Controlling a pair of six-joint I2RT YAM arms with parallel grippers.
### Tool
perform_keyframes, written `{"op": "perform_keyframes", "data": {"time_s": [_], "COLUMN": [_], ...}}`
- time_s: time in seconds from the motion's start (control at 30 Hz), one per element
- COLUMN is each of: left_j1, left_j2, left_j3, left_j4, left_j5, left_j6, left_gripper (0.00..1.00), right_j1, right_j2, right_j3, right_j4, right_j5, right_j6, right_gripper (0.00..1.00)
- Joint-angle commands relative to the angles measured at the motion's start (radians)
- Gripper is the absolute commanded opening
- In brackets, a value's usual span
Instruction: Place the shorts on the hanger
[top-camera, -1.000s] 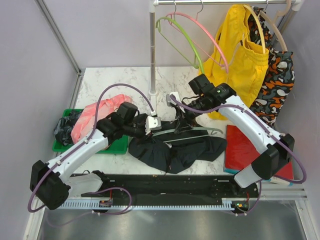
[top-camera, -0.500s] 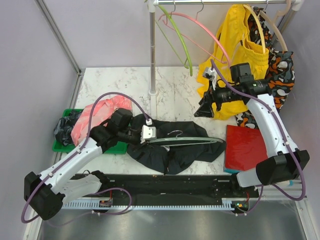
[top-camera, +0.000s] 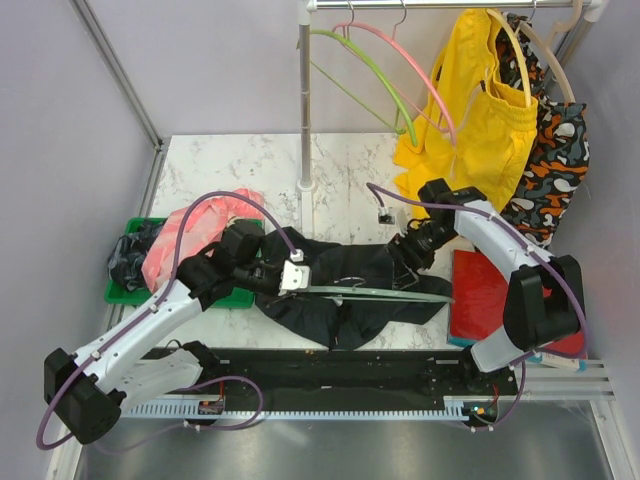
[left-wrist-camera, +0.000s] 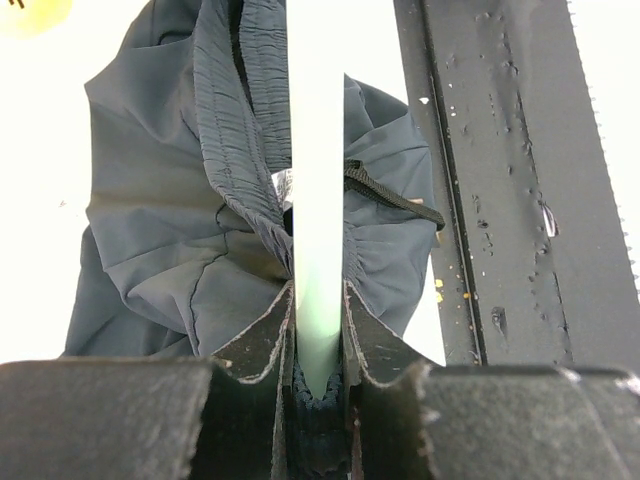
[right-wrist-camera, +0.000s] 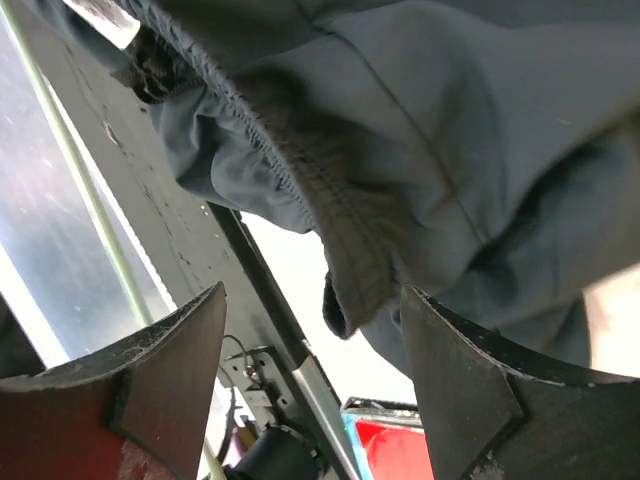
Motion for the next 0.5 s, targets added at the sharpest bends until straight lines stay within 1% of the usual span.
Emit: {"op": "perform_keyframes", "data": {"time_s": [0.0,0.1,0.23,0.27,0.33,0.43,0.47], "left_j1": [-0.007,-0.007,-0.007,-0.007,-0.007,-0.007,-0.007], "left_j2": [-0.008,-0.013,-0.020,-0.022,-0.034,-0.045,-0.048], "left_j3": [0.008,0.001,0.002,0.002,-0.001,-0.008,-0.010], "left_j4": [0.032,0.032,0.032,0.032,0.030,0.026,0.023], "left_j5": [0.044,0.048,0.044,0.042,0.042,0.038,0.035], "left_j6": [0.032,0.027,0.018,0.015,0.012,0.013,0.012], "left_gripper": [0.02,0.02,0.02,0.02,0.02,0.02,0.02], "right_j1": [0.057,0.102,0.127,0.127,0.127,0.125,0.125], "right_j2": [-0.006,-0.007,0.010,0.011,0.013,0.011,0.013], "right_j3": [-0.038,-0.074,-0.091,-0.094,-0.100,-0.109,-0.114], "right_j4": [0.097,0.193,0.290,0.319,0.350,0.368,0.382], "right_j5": [0.048,0.126,0.220,0.234,0.268,0.295,0.307], "right_j6": [-0.004,0.052,0.111,0.118,0.136,0.164,0.168], "right_gripper": [0.76,0.73,0.61,0.54,0.48,0.44,0.39]}}
